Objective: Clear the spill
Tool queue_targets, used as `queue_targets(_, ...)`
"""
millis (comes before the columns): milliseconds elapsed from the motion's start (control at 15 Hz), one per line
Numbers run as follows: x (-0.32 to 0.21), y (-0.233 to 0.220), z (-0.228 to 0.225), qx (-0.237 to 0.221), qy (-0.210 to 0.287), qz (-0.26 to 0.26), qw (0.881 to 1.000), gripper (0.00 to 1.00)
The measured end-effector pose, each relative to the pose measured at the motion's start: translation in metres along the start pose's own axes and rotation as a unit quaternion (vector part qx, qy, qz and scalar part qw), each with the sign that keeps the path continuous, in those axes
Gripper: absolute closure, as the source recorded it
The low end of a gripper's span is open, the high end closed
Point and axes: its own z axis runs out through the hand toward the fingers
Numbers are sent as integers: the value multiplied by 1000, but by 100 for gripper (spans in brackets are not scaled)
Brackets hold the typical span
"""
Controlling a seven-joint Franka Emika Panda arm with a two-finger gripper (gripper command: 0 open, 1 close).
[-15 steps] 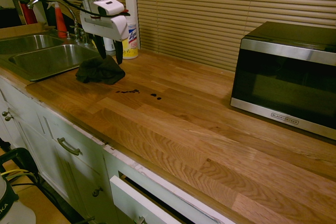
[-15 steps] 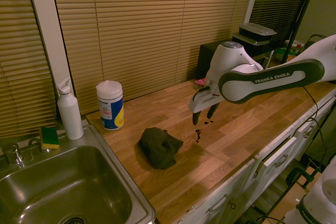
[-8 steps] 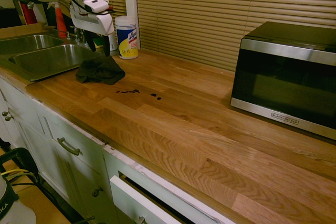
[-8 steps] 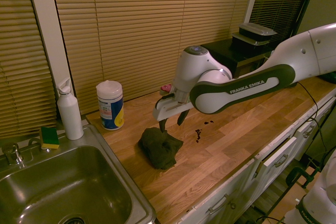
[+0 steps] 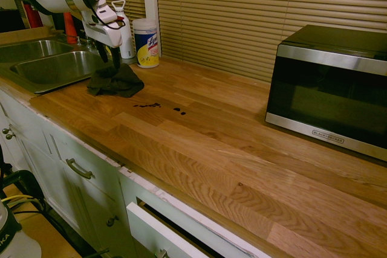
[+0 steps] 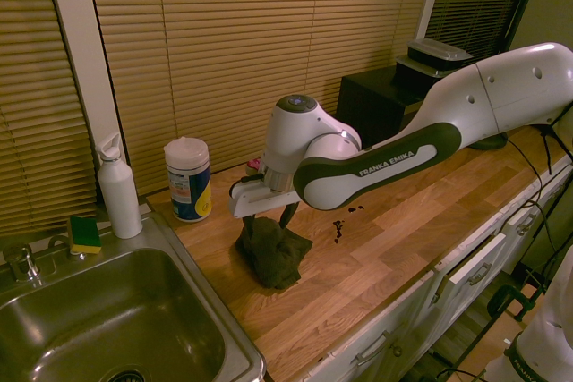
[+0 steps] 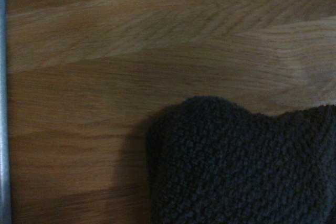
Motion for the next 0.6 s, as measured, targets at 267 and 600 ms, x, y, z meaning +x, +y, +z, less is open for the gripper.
queue_targets(267, -7, 2, 16, -16, 13, 22, 1000, 0)
queue_targets(600, -3, 4, 35, -34, 25, 29, 999, 100)
